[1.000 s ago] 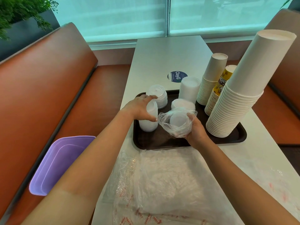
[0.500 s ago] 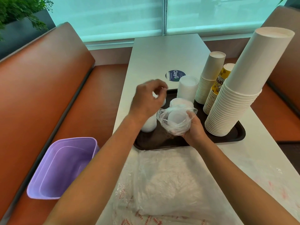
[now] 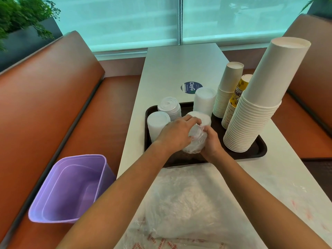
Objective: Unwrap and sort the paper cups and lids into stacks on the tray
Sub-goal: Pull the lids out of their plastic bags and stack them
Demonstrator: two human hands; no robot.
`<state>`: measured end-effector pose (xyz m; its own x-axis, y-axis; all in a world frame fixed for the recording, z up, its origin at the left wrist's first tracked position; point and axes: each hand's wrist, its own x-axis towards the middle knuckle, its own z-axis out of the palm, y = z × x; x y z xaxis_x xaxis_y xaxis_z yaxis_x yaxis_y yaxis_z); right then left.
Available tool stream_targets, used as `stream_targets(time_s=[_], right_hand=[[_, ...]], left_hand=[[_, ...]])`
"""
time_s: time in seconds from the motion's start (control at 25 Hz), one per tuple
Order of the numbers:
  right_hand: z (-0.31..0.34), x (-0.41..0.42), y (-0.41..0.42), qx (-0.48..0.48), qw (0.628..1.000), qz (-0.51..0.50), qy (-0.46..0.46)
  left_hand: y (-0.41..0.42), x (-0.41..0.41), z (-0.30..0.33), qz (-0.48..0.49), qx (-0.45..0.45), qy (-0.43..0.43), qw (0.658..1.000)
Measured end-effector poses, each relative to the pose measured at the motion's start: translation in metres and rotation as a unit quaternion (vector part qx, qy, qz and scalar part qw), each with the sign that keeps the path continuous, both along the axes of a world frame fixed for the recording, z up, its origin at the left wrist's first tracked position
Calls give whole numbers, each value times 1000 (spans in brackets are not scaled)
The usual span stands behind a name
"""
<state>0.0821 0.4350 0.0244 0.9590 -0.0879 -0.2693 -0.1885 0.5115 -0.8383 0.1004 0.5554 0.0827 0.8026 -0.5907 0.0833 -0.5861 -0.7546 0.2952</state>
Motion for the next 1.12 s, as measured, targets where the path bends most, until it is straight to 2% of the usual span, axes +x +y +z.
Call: stream_targets(time_s=[0.12,0.2,0.36,0.52,0.68,0.72,0.76,0.88,0.92,1.0,1.12], right_hand=[[0,0,1,24,999,-22,36],[-1,2,0,45,995,-56,63],[-11,7,-5,-18,993,-91,70],[-18,5,-9,-83,993,-57,68],[-20,6,-7,-186,982,-3,19],[-18,5,-5,-193,981,11,10],[-19,5,-3,-191,981,19,3],[-21,6,0,-177,984,31,-5],[-22,6,0,-173,984,35,-4],[-25,7,0,-169,985,41,3],[-23,8,2,-162,986,43,-10]], left_hand=[[4,1,-2,7,-14,44,999],[8,2,-1,12,-73,78,994],[22,10,10,66,-207,150,964],[42,27,21,155,-397,206,881],[57,35,23,191,-513,236,803],[59,39,22,206,-523,222,797],[62,43,21,225,-514,186,806],[71,52,10,242,-389,14,889],[74,52,5,226,-359,-34,905],[79,51,-5,161,-345,-123,916],[85,51,-20,72,-353,-230,904]])
